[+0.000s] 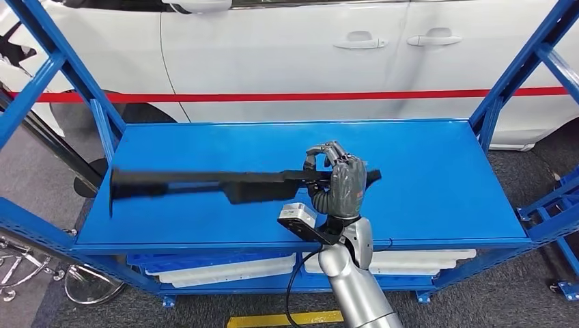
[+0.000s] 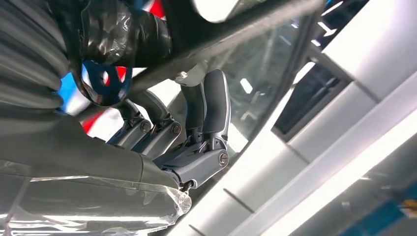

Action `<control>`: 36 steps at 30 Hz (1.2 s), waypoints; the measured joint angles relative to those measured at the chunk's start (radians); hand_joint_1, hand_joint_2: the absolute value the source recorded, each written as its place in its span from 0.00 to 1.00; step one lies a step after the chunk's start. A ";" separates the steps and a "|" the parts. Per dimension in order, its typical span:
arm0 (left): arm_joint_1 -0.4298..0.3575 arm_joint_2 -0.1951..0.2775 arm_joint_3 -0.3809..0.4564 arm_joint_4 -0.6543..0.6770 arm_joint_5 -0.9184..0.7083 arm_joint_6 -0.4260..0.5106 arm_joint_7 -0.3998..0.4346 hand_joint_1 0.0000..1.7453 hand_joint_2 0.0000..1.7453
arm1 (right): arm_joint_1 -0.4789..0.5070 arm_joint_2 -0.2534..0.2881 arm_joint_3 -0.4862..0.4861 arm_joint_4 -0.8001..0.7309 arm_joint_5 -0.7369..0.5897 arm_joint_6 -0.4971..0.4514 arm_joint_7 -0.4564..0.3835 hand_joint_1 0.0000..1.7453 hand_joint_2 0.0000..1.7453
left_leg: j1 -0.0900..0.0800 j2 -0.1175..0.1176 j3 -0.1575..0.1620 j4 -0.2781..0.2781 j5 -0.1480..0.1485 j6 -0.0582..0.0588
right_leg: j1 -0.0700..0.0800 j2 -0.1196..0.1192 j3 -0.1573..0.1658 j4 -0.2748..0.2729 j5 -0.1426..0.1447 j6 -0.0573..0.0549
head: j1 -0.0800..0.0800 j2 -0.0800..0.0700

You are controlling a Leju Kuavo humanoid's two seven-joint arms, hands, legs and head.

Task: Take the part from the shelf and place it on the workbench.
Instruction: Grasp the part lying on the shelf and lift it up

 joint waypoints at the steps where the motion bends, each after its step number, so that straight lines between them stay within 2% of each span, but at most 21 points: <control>1: 0.002 0.000 0.000 0.000 0.001 -0.004 0.000 0.00 1.00 | 0.002 -0.002 0.006 -0.007 -0.003 0.000 0.000 1.00 1.00 | 0.003 0.001 0.001 -0.004 0.003 0.005 | 0.000 -0.001 0.001 0.002 -0.002 0.005 | 0.000 0.000; 3: 0.004 0.000 0.005 0.000 0.005 -0.022 0.004 0.00 1.00 | 0.004 -0.007 0.019 -0.022 -0.019 0.000 0.003 1.00 1.00 | 0.007 0.002 0.004 -0.012 0.009 0.018 | -0.001 -0.003 -0.016 0.043 -0.033 0.015 | 0.000 0.000; 6: 0.007 0.000 0.019 0.000 0.018 -0.073 0.012 0.00 1.00 | 0.005 -0.021 0.067 -0.046 -0.057 0.000 0.024 1.00 1.00 | 0.007 0.006 0.003 -0.014 0.011 0.027 | -0.003 -0.004 -0.099 0.224 -0.127 0.022 | 0.001 0.000; 7: 0.009 0.000 0.022 0.000 0.022 -0.091 0.014 0.00 1.00 | 0.006 -0.027 0.091 -0.053 -0.069 0.001 0.036 1.00 1.00 | 0.006 0.007 0.003 -0.013 0.011 0.027 | -0.003 -0.005 -0.119 0.267 -0.138 0.023 | 0.001 0.000; 8: 0.011 0.001 0.025 0.000 0.025 -0.105 0.015 0.00 1.00 | 0.006 -0.033 0.116 -0.060 -0.080 0.001 0.048 1.00 1.00 | 0.006 0.007 0.003 -0.011 0.010 0.027 | -0.004 -0.005 -0.123 0.276 -0.130 0.022 | 0.001 0.000; 9: 0.013 0.001 0.030 0.000 0.027 -0.118 0.016 0.00 1.00 | 0.006 -0.039 0.143 -0.067 -0.092 0.002 0.060 1.00 1.00 | 0.006 0.006 0.003 -0.009 0.009 0.026 | -0.004 -0.005 -0.107 0.244 -0.103 0.020 | 0.001 0.000; 11: 0.017 0.000 0.037 0.000 0.030 -0.135 0.016 0.00 1.00 | 0.002 -0.048 0.195 -0.084 -0.110 0.002 0.076 1.00 1.00 | 0.005 0.004 0.004 -0.004 0.005 0.022 | -0.003 -0.005 -0.039 0.111 -0.038 0.013 | 0.001 0.000; 13: 0.019 0.000 0.042 0.000 0.032 -0.145 0.016 0.00 1.00 | -0.004 -0.054 0.237 -0.097 -0.121 0.002 0.085 1.00 1.00 | 0.002 0.003 0.000 0.002 0.002 0.013 | 0.000 -0.004 0.003 0.020 -0.012 0.006 | 0.000 0.000; 16: 0.020 0.000 0.048 0.000 0.034 -0.151 0.016 0.00 1.00 | -0.014 -0.064 0.281 -0.107 -0.134 0.002 0.099 1.00 1.00 | 0.004 0.002 -0.003 0.003 0.001 -0.003 | 0.004 -0.003 0.006 0.005 -0.010 -0.006 | 0.000 0.000; 18: 0.021 0.000 0.053 0.000 0.035 -0.154 0.016 0.00 1.00 | -0.024 -0.072 0.305 -0.110 -0.141 0.002 0.106 1.00 1.00 | 0.006 0.003 -0.015 0.032 -0.022 -0.014 | 0.000 -0.004 0.009 -0.004 -0.004 -0.018 | 0.000 0.000; 19: 0.021 0.000 0.055 0.000 0.035 -0.156 0.015 0.00 1.00 | -0.029 -0.075 0.317 -0.111 -0.144 0.002 0.109 1.00 1.00 | 0.007 0.003 -0.034 0.077 -0.050 -0.019 | -0.003 -0.005 0.010 -0.008 -0.001 -0.022 | 0.000 0.000; 21: 0.021 0.000 0.061 0.000 0.035 -0.159 0.015 0.00 1.00 | -0.036 -0.081 0.334 -0.112 -0.148 0.002 0.111 1.00 1.00 | 0.009 0.003 -0.093 0.210 -0.115 -0.026 | -0.002 -0.007 0.008 -0.008 -0.001 -0.025 | 0.000 0.000; 22: 0.022 0.000 0.063 0.000 0.035 -0.160 0.015 0.00 1.00 | -0.036 -0.085 0.341 -0.113 -0.150 0.002 0.111 1.00 1.00 | 0.009 0.003 -0.119 0.264 -0.132 -0.028 | -0.002 -0.008 0.008 -0.007 -0.001 -0.025 | 0.000 0.000; 23: 0.024 0.000 0.065 0.000 0.035 -0.161 0.015 0.00 1.00 | -0.037 -0.088 0.345 -0.113 -0.151 0.002 0.112 1.00 1.00 | 0.009 0.003 -0.128 0.284 -0.130 -0.029 | -0.002 -0.008 0.008 -0.006 -0.001 -0.025 | 0.000 0.000; 24: 0.025 0.000 0.066 0.000 0.035 -0.162 0.015 0.00 1.00 | -0.037 -0.091 0.349 -0.113 -0.152 0.002 0.112 1.00 1.00 | 0.009 0.004 -0.119 0.263 -0.109 -0.028 | -0.001 -0.008 0.008 -0.005 -0.002 -0.025 | 0.000 0.000; 26: 0.025 0.001 0.066 0.000 0.035 -0.165 0.012 0.00 1.00 | -0.039 -0.094 0.354 -0.113 -0.155 0.002 0.116 1.00 1.00 | 0.009 0.004 -0.055 0.128 -0.038 -0.020 | -0.001 -0.007 0.012 -0.005 -0.003 -0.023 | 0.000 0.000; 28: 0.023 0.001 0.068 0.000 0.035 -0.170 0.007 0.00 1.00 | -0.042 -0.096 0.357 -0.114 -0.158 0.001 0.121 1.00 1.00 | 0.005 0.003 -0.001 0.017 -0.002 -0.011 | 0.002 -0.006 0.012 -0.003 -0.004 -0.016 | 0.000 0.000; 30: 0.022 0.001 0.069 0.000 0.033 -0.172 0.004 0.00 1.00 | -0.044 -0.099 0.361 -0.114 -0.160 0.001 0.124 1.00 1.00 | 0.001 0.002 0.008 -0.004 -0.001 -0.003 | 0.004 -0.005 0.010 -0.004 -0.003 -0.006 | 0.000 0.000; 32: 0.023 0.000 0.069 0.000 0.019 -0.166 0.003 0.00 1.00 | -0.046 -0.101 0.363 -0.115 -0.160 0.001 0.124 1.00 1.00 | 0.005 0.002 0.008 -0.011 0.005 0.008 | 0.005 -0.006 0.008 -0.001 -0.007 0.005 | 0.000 0.000; 34: 0.023 0.000 0.068 0.000 0.004 -0.158 0.002 0.00 1.00 | -0.049 -0.104 0.364 -0.116 -0.160 0.001 0.125 1.00 1.00 | 0.010 0.004 0.010 -0.019 0.012 0.020 | 0.004 -0.007 -0.016 0.055 -0.046 0.014 | 0.000 0.000; 36: 0.021 -0.001 0.068 0.000 0.008 -0.170 -0.003 0.00 1.00 | -0.049 -0.108 0.367 -0.116 -0.159 0.001 0.126 1.00 1.00 | 0.009 0.006 0.008 -0.019 0.013 0.025 | 0.002 -0.007 -0.075 0.181 -0.112 0.019 | 0.000 0.000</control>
